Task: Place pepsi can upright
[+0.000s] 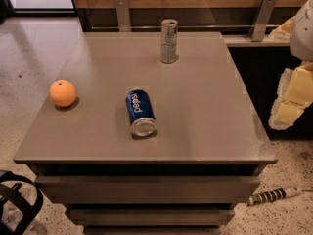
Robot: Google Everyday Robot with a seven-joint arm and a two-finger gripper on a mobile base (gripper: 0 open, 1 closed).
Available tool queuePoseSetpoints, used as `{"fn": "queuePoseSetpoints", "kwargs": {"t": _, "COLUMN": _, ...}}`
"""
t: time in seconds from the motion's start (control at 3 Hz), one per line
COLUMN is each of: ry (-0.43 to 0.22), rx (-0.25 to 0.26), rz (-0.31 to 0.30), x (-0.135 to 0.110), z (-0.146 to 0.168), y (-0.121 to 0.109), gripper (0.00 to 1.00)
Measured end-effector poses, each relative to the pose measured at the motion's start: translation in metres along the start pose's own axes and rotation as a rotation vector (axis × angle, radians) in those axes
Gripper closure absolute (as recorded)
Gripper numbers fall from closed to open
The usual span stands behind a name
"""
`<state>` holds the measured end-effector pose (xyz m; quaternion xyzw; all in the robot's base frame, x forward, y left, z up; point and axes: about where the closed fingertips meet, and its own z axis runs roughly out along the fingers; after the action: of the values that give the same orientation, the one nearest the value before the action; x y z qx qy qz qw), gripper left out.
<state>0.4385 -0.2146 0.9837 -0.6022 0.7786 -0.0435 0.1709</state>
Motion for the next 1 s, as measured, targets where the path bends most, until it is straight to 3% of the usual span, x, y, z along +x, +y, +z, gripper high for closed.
{"fn": "queuePoseSetpoints", "kwargs": {"t": 0.33, "ry": 0.0, "rx": 0.0, "rz": 0.0, "x": 0.0, "z": 0.0, "y": 0.0, "gripper": 0.0}}
{"fn": "queuePoseSetpoints", "kwargs": {"t": 0.67, "ry": 0.004, "rx": -0.007, "rz": 0.005, "x": -0.022, "z": -0.003, "y": 0.004, "gripper": 0.0}}
{"fn": "queuePoseSetpoints", "kwargs": {"t": 1.0, "ry": -0.025, "rx": -0.054, "rz": 0.049, "x": -0.058, "z": 0.0, "y": 0.009, "gripper": 0.0}}
